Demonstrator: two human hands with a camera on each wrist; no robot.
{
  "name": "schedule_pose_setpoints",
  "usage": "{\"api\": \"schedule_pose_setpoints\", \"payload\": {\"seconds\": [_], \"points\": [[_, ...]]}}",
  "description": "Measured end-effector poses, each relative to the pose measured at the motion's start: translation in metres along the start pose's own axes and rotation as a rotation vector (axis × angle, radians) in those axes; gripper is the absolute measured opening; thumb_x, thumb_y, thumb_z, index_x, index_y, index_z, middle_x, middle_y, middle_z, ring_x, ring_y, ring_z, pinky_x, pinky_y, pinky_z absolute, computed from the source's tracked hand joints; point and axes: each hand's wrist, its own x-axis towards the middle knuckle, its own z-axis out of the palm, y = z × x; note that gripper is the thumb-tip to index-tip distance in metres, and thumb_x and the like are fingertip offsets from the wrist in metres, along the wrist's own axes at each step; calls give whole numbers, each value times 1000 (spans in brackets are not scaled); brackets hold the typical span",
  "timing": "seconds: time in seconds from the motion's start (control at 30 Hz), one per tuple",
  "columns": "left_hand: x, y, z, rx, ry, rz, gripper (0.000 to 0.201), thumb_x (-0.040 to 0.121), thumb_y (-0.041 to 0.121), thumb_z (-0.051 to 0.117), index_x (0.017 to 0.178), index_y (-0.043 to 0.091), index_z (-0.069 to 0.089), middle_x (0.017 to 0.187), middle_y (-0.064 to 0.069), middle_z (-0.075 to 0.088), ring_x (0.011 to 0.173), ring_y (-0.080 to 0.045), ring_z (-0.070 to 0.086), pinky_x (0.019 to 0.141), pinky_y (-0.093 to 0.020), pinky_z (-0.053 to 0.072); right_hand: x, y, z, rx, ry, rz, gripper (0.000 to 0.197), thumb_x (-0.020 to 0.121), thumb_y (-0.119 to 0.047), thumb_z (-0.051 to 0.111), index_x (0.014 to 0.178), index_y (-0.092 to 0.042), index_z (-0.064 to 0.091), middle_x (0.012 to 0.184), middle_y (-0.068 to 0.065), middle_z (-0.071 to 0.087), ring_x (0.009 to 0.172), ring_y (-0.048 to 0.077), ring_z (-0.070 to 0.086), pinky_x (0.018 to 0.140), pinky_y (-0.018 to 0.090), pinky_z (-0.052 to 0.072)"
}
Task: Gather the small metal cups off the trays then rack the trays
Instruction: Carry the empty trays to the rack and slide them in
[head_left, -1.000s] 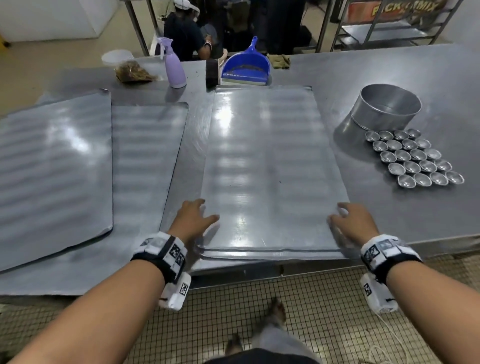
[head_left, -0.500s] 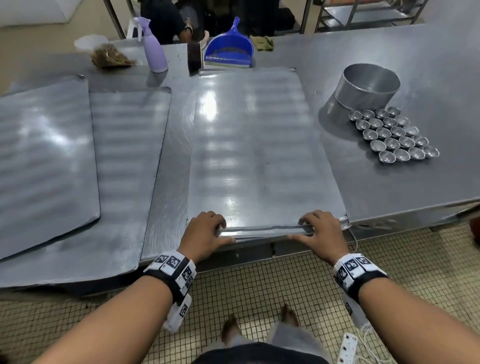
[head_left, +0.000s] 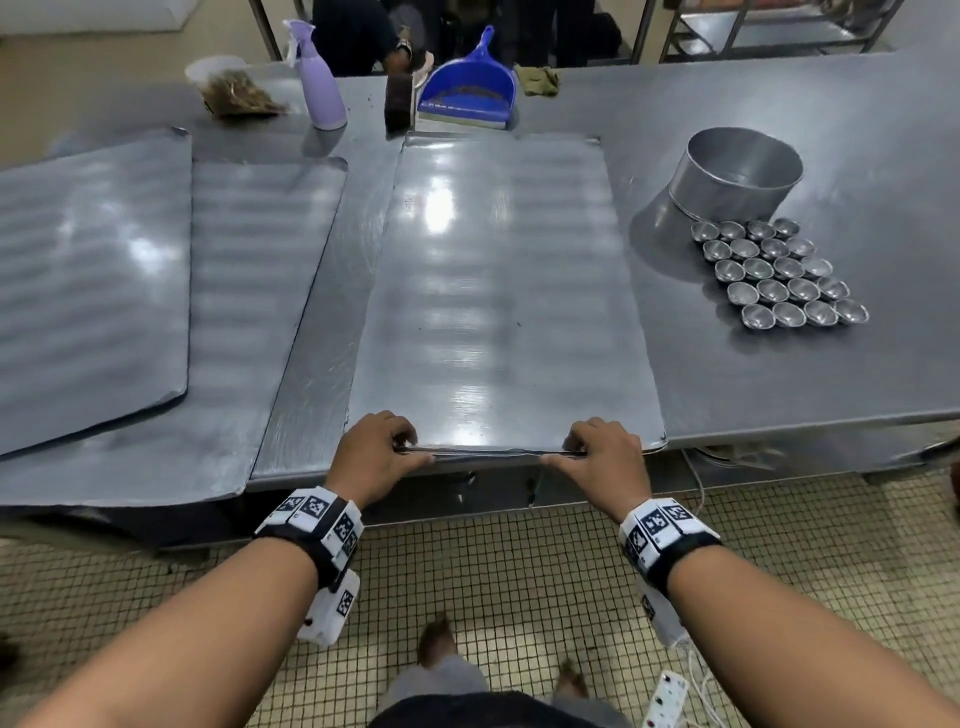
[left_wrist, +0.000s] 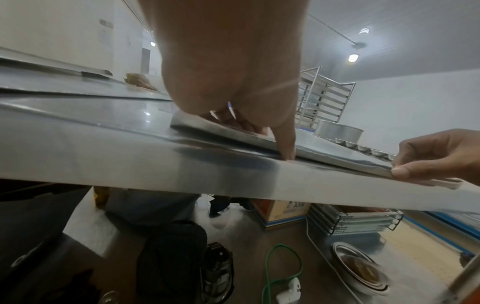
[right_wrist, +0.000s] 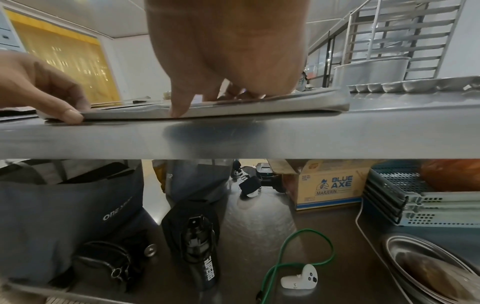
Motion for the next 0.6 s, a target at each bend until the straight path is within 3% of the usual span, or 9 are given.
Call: {"api": "schedule_pose_setpoints", "payload": {"seconds": [0.2,0.3,0.43,0.5,0.6], "points": [[-37,26,20,-63,36,-101,38,71,63,77,86,30,65,85,15,60,82,-3,56,70,-24,48,-17,28,-15,23,-85,-48,38,75,-68,69,80,-33,54,80,-16,55,80,6,51,80,31,42],[-57,39,28,-127,86,-175,36,73,64,75,84,30,66,79,14,66,76,-1,62,66,-21,49,-28,44,-28,58,-140,-22,39,74,-70,68,78,-32,57,78,-15,60,78,5,56,74,28,47],[-71,49,32,-252,102,-261,39,74,62,76,94,30,65,82,8,70,69,-7,68,68,-30,57,-33,70,-53,93,-192,17,40,77,-70,64,91,-33,61,85,-14,66,78,5,62,68,29,52],[-76,46,36,-250,198,-324,48,74,57,78,107,25,63,96,4,69,82,-13,68,78,-35,56,-26,89,-62,88,-115,43,41,80,-65,64,100,-30,61,96,-9,67,87,10,62,76,33,53],[-86,39,46,-272,278,-458,75,73,55,79,133,18,54,133,-6,52,115,-23,60,99,-42,51,-18,121,-68,-19,3,137,58,80,-63,63,124,-25,55,124,7,58,117,27,52,98,43,45]]}}
